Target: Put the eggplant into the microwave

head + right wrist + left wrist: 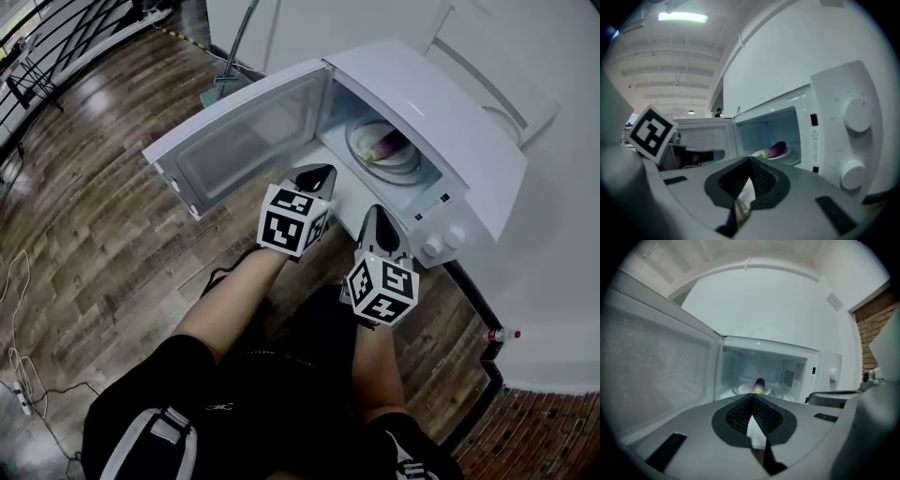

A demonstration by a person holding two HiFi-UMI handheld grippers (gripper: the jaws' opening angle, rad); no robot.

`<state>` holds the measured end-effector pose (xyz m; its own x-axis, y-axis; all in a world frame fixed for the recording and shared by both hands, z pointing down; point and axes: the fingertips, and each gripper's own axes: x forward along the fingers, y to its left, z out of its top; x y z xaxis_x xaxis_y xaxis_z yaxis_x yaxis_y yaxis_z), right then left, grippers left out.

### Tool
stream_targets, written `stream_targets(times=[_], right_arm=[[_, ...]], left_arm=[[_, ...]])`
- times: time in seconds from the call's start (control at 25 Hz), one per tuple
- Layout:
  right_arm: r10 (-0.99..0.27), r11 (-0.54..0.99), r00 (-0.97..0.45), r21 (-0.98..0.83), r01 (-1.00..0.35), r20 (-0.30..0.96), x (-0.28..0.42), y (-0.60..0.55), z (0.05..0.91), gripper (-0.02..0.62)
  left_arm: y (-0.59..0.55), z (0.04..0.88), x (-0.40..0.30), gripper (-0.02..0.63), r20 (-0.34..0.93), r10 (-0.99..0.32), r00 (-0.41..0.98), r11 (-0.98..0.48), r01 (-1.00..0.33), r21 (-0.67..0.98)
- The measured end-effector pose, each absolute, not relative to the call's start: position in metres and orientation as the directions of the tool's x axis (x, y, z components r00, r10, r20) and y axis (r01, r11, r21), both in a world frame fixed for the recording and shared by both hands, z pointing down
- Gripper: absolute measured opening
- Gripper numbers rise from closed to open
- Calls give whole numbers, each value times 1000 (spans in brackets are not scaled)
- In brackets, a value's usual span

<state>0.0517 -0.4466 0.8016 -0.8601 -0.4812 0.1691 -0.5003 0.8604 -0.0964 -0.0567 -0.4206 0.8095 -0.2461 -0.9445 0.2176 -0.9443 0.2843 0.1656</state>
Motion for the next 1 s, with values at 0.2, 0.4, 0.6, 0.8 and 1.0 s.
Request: stream_targets(times=[0.2,0.4,0.6,0.8,1.0], right_arm=[[-462,875,-869,-71,-479,176,18,-455,807,6],[-406,898,-893,-98,-430,195,-5,-467,777,6],[-391,894,-899,-153,-422,197,-10,-472,673,6],[-419,882,-894,-162,-442,158,-3,-471,515,6],[-426,883,-888,-134,-450,175,16,-454,387,6]], left_arm=[[-395,809,-55,-2,232,-936,-265,311,-930,194],[-405,770,-56,-2,253,-934,-253,309,-926,214],[-414,681,-49,-2,339,-914,-225,305,-930,204],[-408,532,-42,-3,361,-907,-218,295,-939,174],[-389,395,-36,-3,345,-902,-259,328,-932,156]])
